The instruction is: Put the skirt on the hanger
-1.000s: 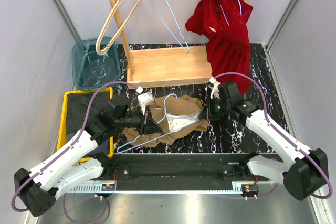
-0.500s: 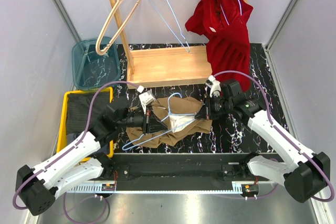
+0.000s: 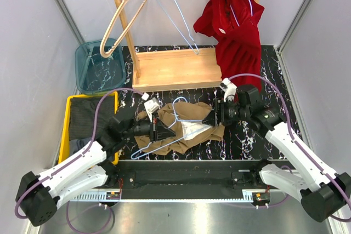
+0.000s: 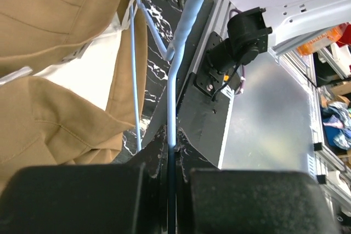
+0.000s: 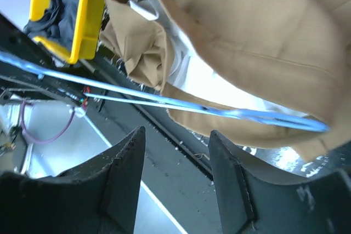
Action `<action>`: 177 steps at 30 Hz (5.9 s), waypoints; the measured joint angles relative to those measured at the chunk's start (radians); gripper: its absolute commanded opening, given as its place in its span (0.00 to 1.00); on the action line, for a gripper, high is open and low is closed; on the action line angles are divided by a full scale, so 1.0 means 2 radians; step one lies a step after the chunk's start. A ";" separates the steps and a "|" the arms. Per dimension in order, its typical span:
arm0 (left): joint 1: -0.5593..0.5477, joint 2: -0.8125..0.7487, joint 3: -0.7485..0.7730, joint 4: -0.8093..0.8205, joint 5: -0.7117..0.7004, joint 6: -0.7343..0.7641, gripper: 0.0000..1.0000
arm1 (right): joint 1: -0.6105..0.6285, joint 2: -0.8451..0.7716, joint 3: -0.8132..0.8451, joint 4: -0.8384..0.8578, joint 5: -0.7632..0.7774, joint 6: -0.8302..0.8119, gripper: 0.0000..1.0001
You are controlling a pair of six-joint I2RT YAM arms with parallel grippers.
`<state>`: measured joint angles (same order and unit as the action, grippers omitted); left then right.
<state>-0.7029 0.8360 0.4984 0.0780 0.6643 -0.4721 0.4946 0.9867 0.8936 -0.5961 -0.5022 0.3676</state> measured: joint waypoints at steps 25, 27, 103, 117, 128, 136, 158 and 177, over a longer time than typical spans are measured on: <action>0.000 -0.072 -0.106 0.153 -0.046 -0.030 0.00 | 0.000 -0.031 -0.040 0.040 0.202 0.058 0.00; -0.001 -0.063 -0.106 0.155 -0.046 -0.030 0.00 | 0.000 -0.027 -0.053 0.061 0.197 0.058 0.00; 0.022 0.328 0.297 -0.201 0.225 0.305 0.00 | 0.022 -0.048 -0.163 0.398 -0.085 -0.055 0.18; 0.028 0.354 0.318 -0.218 0.195 0.300 0.61 | 0.028 -0.028 -0.163 0.395 -0.070 -0.054 0.00; 0.029 0.213 0.275 -0.157 -0.086 0.190 0.73 | 0.029 -0.047 -0.163 0.374 0.035 -0.048 0.00; 0.002 0.085 0.119 -0.136 -0.213 0.095 0.73 | 0.029 -0.069 -0.163 0.369 0.094 -0.036 0.00; -0.039 0.236 0.077 -0.189 -0.480 -0.001 0.00 | 0.029 -0.066 -0.158 0.348 0.125 -0.027 0.00; 0.021 0.377 0.162 0.027 -0.574 0.127 0.00 | 0.029 -0.083 -0.156 0.349 0.125 -0.026 0.00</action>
<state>-0.6601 1.5890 0.8223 0.1329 -0.4835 -0.2173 0.5518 0.8207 0.5812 0.1017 -0.2520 0.3164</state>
